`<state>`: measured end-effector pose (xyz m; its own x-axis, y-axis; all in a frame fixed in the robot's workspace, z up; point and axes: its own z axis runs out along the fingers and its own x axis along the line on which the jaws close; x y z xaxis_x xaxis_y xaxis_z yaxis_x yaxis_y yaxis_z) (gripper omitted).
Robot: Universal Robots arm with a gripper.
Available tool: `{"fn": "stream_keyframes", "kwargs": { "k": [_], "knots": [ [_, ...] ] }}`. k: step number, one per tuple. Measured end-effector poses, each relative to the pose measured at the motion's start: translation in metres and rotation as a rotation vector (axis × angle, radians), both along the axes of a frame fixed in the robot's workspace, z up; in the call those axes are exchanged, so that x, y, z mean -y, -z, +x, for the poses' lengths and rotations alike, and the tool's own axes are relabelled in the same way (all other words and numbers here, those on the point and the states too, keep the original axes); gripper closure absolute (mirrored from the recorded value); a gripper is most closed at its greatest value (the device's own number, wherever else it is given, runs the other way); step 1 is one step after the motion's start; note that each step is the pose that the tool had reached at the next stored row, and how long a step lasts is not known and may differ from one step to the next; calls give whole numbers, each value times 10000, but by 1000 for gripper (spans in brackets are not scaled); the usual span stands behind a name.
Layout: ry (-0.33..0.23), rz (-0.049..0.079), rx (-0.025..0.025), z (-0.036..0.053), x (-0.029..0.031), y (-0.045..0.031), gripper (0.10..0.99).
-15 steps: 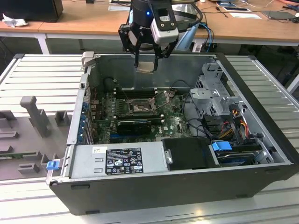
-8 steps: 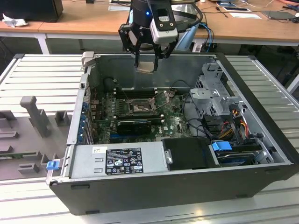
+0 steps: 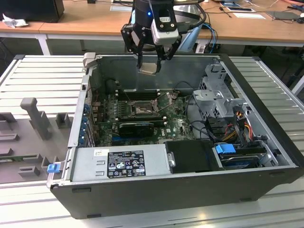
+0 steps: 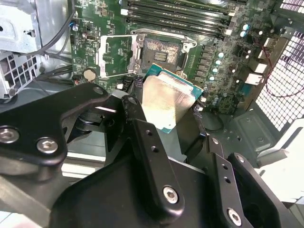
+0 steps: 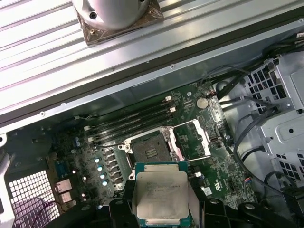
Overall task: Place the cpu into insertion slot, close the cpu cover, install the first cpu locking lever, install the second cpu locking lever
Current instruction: 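Place the cpu into insertion slot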
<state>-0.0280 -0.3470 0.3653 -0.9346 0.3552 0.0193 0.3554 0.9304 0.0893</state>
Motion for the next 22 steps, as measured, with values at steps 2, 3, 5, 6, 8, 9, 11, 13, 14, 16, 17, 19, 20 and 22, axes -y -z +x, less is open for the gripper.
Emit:
{"fn": "stream_keyframes", "kwargs": {
  "k": [2, 3, 5, 6, 8, 9, 11, 13, 14, 16, 17, 19, 20, 22],
  "knots": [
    [155, 0, 0, 0, 0, 1, 561],
    [191, 0, 0, 0, 0, 1, 561],
    [249, 0, 0, 0, 0, 1, 561],
    [271, 1, 0, 0, 0, 1, 561],
    [328, 0, -1, 0, 0, 2, 561],
    [354, 0, 0, 0, 0, 2, 561],
    [414, 0, 0, 0, 0, 2, 561],
    [524, 0, 0, 0, 0, 3, 561],
    [594, -1, 1, 0, 0, 4, 561],
    [808, 0, 0, 0, 0, 6, 561],
    [893, 0, 0, 0, 0, 6, 561],
    [1051, 0, 0, 0, 0, 7, 561],
    [1115, 0, 0, 0, 0, 8, 561],
    [1274, 0, 0, 0, 0, 10, 561]
  ]
}}
